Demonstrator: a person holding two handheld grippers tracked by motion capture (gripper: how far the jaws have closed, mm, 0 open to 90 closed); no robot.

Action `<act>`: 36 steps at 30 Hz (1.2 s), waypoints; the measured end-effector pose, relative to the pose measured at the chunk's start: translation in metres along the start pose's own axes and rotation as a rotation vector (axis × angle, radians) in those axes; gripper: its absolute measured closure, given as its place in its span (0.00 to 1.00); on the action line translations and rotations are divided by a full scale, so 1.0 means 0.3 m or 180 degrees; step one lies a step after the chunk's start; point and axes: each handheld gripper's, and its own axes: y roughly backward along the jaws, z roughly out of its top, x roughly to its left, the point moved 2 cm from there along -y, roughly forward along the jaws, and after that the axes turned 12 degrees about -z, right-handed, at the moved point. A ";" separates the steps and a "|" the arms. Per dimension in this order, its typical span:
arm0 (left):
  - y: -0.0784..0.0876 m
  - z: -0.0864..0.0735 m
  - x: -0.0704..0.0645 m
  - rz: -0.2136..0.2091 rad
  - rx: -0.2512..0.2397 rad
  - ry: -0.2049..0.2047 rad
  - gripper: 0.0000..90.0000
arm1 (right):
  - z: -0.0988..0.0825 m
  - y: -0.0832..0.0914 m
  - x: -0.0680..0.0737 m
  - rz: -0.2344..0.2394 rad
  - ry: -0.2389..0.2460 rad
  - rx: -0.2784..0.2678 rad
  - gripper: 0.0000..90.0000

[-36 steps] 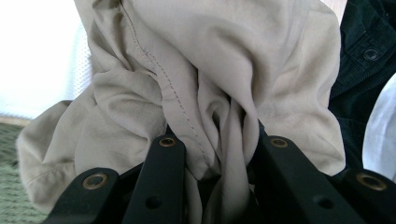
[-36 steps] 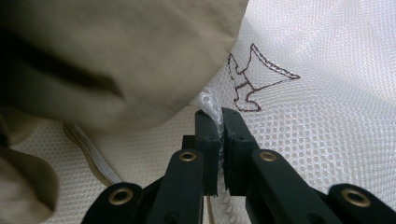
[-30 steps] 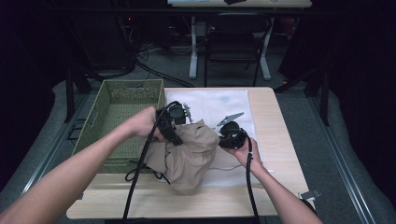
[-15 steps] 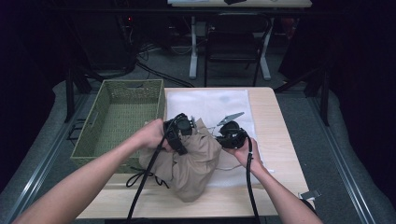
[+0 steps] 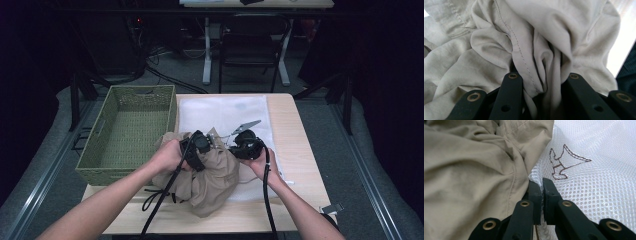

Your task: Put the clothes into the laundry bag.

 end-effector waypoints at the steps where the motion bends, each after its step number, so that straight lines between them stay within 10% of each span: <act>1: -0.013 0.001 -0.004 0.0073 -0.0033 0.0023 0.85 | 0.000 0.000 0.001 0.0002 -0.0002 0.0000 0.97; 12: -0.122 0.014 -0.023 0.0190 -0.0411 0.0421 0.85 | 0.001 0.001 0.007 0.0034 0.0020 -0.0008 0.97; 17: -0.152 0.011 -0.030 0.0238 -0.0498 0.0393 0.81 | 0.001 0.000 0.011 0.0014 0.0071 -0.0001 0.97; 26: -0.062 0.018 -0.075 0.0208 -0.0675 0.0255 0.41 | 0.006 0.012 -0.002 0.0004 0.0022 -0.0032 0.97; 32: -0.113 0.042 -0.088 0.0110 -0.0694 0.0207 0.43 | 0.005 0.009 0.000 0.0014 0.0028 -0.0016 0.97; 36: -0.156 0.041 -0.075 0.0080 -0.0756 0.0263 0.68 | 0.005 0.008 0.003 0.0048 0.0011 -0.0016 0.97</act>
